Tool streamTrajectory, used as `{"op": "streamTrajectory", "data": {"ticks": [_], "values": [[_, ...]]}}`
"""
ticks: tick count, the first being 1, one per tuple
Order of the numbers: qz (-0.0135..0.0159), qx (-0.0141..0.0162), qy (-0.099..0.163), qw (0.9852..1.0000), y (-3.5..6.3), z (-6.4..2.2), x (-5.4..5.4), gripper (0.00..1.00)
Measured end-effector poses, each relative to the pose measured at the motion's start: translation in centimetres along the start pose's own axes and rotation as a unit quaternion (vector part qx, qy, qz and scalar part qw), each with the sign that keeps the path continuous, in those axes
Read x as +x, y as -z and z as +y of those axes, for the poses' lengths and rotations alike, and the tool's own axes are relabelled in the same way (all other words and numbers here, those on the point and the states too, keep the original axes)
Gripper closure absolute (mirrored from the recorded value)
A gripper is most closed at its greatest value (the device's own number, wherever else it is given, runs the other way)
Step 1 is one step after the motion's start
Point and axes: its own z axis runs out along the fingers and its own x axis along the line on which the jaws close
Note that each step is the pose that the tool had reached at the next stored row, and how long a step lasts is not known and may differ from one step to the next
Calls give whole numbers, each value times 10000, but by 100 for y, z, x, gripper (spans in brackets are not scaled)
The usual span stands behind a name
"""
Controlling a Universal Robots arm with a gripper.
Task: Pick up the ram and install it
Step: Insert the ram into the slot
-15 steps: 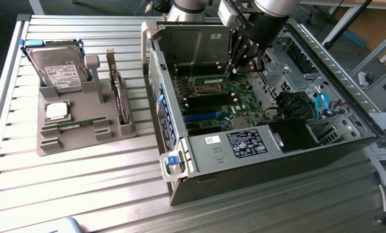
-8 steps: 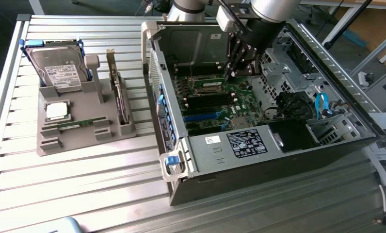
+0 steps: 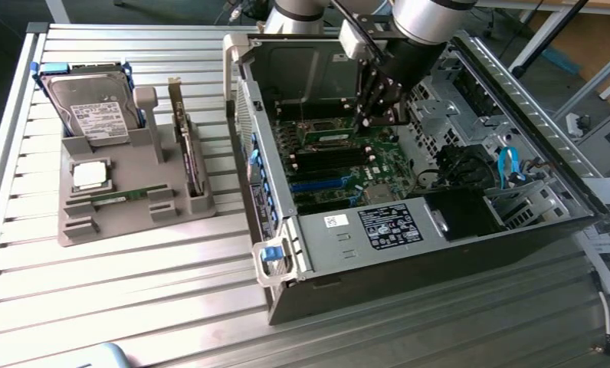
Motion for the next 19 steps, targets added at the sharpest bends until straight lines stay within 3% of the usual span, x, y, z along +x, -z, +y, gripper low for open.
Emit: {"op": "streamTrajectory", "data": {"ticks": [13,19], "values": [[0,0,0,10000,-143,-6,9,88],[0,0,0,10000,-162,-7,10,88]]}}
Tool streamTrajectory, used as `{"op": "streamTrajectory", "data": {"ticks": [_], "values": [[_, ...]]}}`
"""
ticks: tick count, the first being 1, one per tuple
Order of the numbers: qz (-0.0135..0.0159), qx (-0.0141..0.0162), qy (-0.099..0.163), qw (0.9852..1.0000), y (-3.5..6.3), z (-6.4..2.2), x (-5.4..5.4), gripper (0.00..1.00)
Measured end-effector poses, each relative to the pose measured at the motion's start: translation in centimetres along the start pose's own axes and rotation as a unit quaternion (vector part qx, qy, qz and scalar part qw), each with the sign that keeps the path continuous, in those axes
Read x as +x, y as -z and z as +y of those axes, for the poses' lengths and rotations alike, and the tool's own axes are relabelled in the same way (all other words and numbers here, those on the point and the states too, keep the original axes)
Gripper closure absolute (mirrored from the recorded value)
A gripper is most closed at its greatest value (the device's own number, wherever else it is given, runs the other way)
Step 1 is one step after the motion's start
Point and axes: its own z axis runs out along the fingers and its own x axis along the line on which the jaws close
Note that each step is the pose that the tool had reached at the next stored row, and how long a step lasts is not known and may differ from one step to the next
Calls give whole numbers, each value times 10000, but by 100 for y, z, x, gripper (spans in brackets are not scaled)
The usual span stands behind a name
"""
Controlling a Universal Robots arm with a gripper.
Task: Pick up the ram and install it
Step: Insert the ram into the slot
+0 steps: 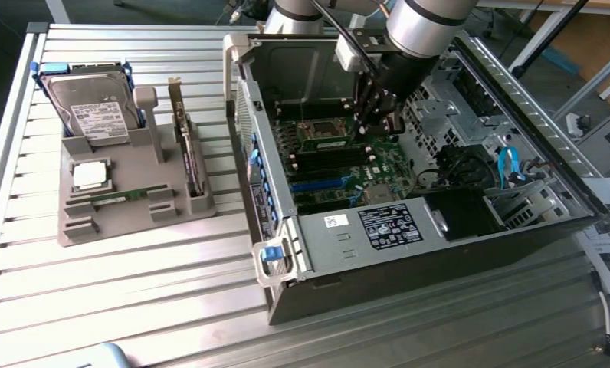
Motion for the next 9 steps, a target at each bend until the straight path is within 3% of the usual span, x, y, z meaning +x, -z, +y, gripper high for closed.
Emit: {"op": "streamTrajectory", "data": {"ticks": [9], "values": [[0,0,0,10000,2,-55,1,88]]}}
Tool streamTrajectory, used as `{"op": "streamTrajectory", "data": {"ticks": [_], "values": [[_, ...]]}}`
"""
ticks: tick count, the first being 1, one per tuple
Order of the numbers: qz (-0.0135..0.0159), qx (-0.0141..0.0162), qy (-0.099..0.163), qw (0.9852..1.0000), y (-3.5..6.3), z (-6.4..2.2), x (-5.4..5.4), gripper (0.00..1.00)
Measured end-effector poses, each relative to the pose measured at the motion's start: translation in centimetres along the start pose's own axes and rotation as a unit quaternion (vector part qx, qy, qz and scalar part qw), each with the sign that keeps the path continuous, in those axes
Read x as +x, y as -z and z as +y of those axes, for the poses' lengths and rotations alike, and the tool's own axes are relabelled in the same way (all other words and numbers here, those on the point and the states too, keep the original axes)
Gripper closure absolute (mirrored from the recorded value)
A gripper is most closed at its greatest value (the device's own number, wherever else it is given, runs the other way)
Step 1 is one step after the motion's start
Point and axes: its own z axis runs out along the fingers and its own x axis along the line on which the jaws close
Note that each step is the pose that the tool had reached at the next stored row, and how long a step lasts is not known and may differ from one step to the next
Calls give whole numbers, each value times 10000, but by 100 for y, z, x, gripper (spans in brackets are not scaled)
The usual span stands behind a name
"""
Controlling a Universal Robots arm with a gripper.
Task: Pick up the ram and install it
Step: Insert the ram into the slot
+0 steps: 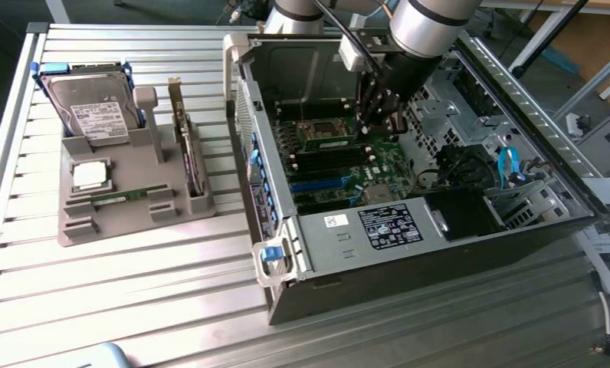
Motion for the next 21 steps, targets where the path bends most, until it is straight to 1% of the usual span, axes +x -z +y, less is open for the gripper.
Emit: {"op": "streamTrajectory", "data": {"ticks": [4,21], "values": [[0,0,0,10000,1,-19,0,88],[1,0,0,10000,1,-22,33,88]]}}
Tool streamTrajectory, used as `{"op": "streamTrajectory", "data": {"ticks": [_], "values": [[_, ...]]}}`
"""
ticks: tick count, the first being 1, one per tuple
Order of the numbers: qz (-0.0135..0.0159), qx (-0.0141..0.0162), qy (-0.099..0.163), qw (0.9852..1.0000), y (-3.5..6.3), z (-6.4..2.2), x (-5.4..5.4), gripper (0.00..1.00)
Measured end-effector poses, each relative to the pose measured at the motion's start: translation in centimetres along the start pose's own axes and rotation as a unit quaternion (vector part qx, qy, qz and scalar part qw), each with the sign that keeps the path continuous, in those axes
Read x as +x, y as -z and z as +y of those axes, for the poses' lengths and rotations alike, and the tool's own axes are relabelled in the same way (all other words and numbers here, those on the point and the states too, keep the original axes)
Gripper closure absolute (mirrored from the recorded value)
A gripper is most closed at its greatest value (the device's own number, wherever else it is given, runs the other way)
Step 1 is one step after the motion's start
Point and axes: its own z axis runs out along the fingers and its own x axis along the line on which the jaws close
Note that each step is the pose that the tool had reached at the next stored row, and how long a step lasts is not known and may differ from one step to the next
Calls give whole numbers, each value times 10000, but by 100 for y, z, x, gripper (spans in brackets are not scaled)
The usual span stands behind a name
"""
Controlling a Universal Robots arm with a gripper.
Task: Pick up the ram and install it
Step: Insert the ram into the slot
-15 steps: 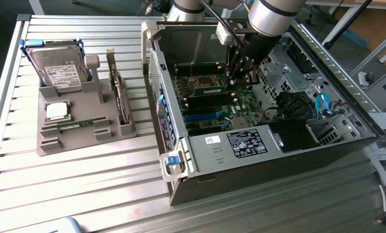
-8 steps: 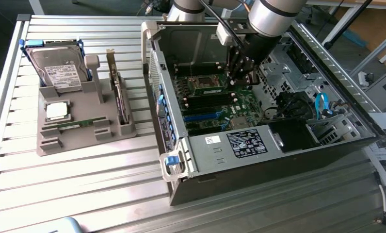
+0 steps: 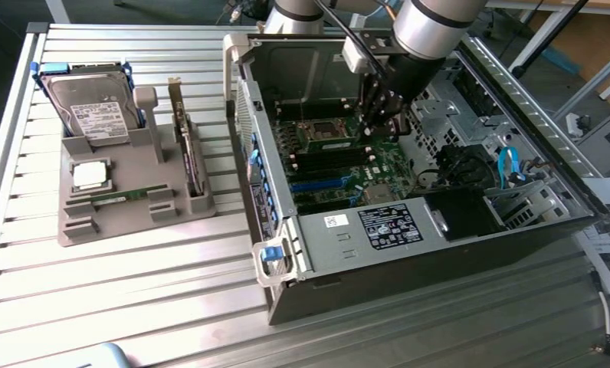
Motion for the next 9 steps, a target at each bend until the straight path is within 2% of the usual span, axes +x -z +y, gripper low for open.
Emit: {"op": "streamTrajectory", "data": {"ticks": [9], "values": [[0,0,-1,10000,-24,-1,1,88]]}}
